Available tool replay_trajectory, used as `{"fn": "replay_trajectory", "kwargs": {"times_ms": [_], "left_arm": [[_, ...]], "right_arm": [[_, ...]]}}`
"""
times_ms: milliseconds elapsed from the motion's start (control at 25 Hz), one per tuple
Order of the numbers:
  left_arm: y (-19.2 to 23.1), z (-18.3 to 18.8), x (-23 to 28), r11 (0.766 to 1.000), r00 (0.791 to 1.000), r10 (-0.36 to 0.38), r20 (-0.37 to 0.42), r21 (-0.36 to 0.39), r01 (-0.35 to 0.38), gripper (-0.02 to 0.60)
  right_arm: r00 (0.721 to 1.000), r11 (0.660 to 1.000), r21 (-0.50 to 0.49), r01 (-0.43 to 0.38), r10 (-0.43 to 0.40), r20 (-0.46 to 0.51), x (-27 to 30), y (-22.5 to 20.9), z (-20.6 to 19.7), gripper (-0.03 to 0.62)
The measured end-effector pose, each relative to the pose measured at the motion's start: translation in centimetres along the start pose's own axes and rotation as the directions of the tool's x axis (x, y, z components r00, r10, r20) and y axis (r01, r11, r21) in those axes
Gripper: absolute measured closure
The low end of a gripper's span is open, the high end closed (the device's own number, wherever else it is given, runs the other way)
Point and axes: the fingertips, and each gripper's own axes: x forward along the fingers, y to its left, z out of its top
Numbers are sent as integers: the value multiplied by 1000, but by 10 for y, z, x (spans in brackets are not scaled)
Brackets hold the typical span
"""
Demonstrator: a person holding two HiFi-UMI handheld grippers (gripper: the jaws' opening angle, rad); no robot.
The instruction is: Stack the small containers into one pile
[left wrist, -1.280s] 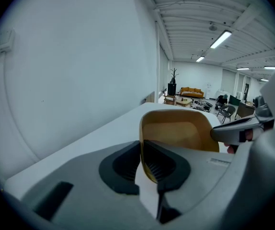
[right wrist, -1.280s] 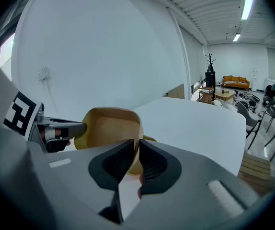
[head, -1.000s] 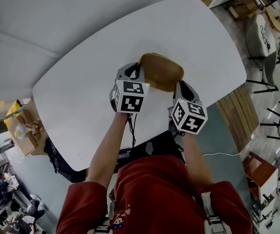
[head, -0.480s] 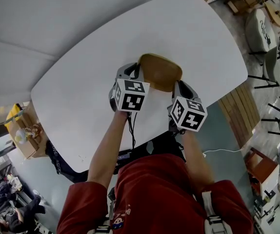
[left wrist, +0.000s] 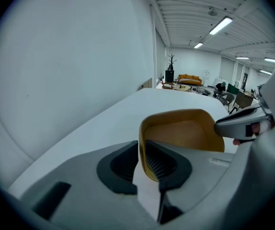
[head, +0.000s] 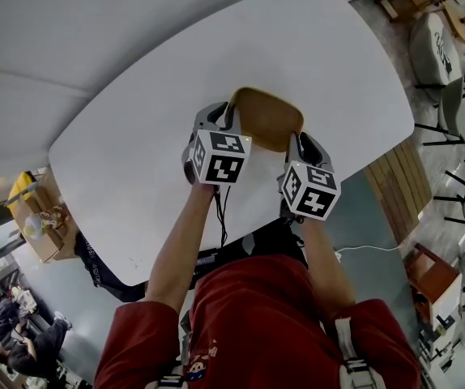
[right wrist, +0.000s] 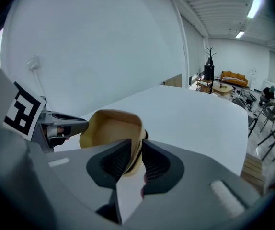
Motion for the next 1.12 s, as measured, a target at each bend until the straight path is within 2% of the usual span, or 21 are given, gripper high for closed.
{"fn": "replay_trajectory", "kwargs": {"times_ms": [200,400,640,800,960,1120], "left_arm": [[-3,0,3,1000,1000,-7,-3,-1,7,523],[1,12,-2,999,999,25,47,18,-26,534],[-1,13,4,999,998,26,52,30,-28,568],[0,15,5,999,998,31,56,36,-33,568],[3,16,4,999,997,39,64,34,-42,572],[5,14,6,998,998,39,57,37,-41,546]], "right_arm": [[1000,1000,8,7,-8,21,1,-3,4,523],[995,999,-13,38,-36,98,-5,-9,20,534],[995,998,-32,47,-44,92,4,-10,25,576],[996,998,-34,44,-41,85,8,-10,28,577],[997,999,-33,35,-32,73,11,-9,29,574],[999,1000,-9,19,-19,50,15,-10,23,540]]}}
